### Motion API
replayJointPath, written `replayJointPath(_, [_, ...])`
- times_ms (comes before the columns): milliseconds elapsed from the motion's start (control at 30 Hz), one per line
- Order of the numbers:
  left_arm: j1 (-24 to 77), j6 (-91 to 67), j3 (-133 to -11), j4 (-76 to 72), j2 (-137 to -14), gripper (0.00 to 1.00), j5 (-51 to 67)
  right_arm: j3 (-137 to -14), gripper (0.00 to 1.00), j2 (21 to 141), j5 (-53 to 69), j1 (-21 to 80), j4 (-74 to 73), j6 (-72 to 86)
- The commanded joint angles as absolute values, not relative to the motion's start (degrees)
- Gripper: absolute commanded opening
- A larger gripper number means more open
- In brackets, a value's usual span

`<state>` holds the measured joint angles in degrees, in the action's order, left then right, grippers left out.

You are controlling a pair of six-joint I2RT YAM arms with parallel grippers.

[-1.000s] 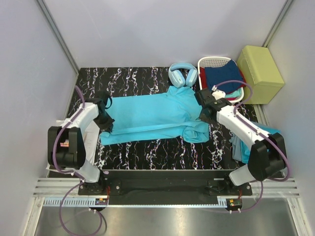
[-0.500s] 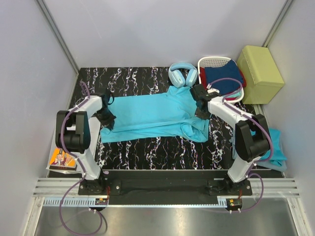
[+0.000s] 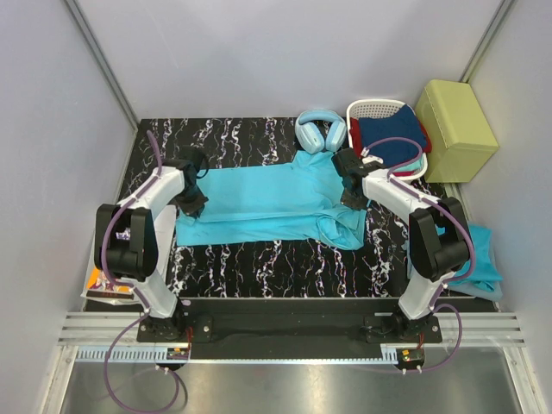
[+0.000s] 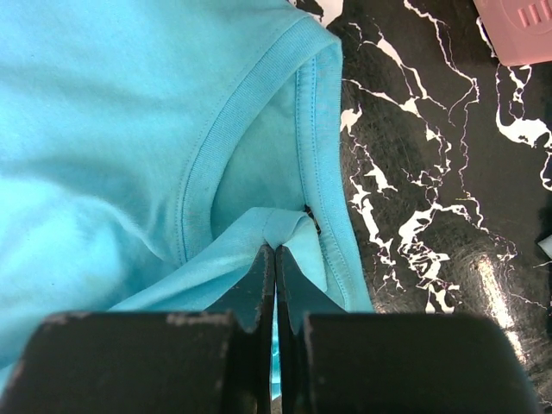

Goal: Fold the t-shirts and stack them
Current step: Fold the flattened tshirt in 1/3 of the way

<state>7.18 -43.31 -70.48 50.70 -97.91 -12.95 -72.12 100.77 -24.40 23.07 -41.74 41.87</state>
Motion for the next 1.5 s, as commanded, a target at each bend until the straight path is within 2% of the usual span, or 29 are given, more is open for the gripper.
replayJointPath(0, [8.26, -42.71, -73.47, 50.36, -96.5, 0.05, -18.11, -74.0, 0.0, 99.05, -26.98, 22.15, -41.13, 41.05])
replayJointPath(67, [8.35, -42.63, -73.74, 50.27, -97.38, 0.07, -18.02, -74.09, 0.0, 99.14, -26.9, 22.15, -40.96, 40.7])
replayJointPath(167, [8.44, -42.71, -73.48, 50.27, -97.91, 0.16, -17.67, -74.62, 0.03, 99.32, -26.72, 22.15, -40.96, 39.99])
replayJointPath(200, [8.44, -42.71, -73.3, 50.1, -97.91, 0.23, -17.67, -74.71, 0.15, 99.23, -26.63, 22.24, -41.04, 39.9])
replayJointPath(267, [8.52, -42.71, -72.78, 50.01, -97.39, 0.36, -17.84, -74.88, 0.27, 98.53, -27.16, 22.15, -40.96, 39.55])
replayJointPath(300, [8.53, -42.63, -72.6, 49.92, -97.12, 0.42, -18.28, -74.97, 0.38, 98.35, -27.25, 22.15, -40.87, 39.2])
replayJointPath(333, [8.53, -42.54, -72.34, 49.66, -96.6, 0.58, -18.54, -75.14, 0.43, 97.65, -27.59, 22.15, -40.96, 39.03])
replayJointPath(400, [8.88, -42.45, -72.25, 49.48, -95.1, 0.73, -19.5, -75.23, 0.55, 97.03, -27.69, 22.15, -40.96, 38.67])
replayJointPath(433, [8.88, -42.28, -72.33, 49.48, -94.05, 0.86, -19.69, -75.32, 0.57, 96.25, -27.77, 22.24, -41.04, 38.41])
replayJointPath(533, [9.58, -41.75, -72.07, 49.66, -91.86, 0.99, -20.13, -75.15, 0.6, 94.41, -27.69, 22.85, -41.39, 37.8])
replayJointPath(733, [13.7, -43.15, -67.34, 48.87, -87.72, 0.99, -17.93, -70.06, 0.56, 89.65, -20.24, 30.13, -38.94, 37.18])
replayJointPath(900, [19.07, -44.3, -62.67, 46.59, -87.89, 0.99, -15.21, -66.63, 0.56, 92.72, -15.39, 38.49, -38.67, 39.46])
replayJointPath(1300, [20.57, -43.86, -62.58, 45.0, -94.04, 0.99, -14.68, -65.04, 0.56, 96.85, -18.28, 39.46, -38.58, 38.84])
replayJointPath(1367, [20.57, -43.68, -63.1, 45.18, -94.65, 0.99, -14.68, -65.04, 0.52, 97.47, -17.93, 39.46, -38.76, 39.2])
replayJointPath(1400, [20.57, -43.68, -63.19, 45.18, -94.92, 0.99, -14.68, -64.69, 0.43, 97.3, -17.49, 39.46, -38.85, 39.63])
replayJointPath(1467, [20.57, -43.77, -63.37, 45.18, -95.36, 0.99, -14.5, -63.9, 0.34, 96.86, -17.49, 39.46, -38.93, 39.81])
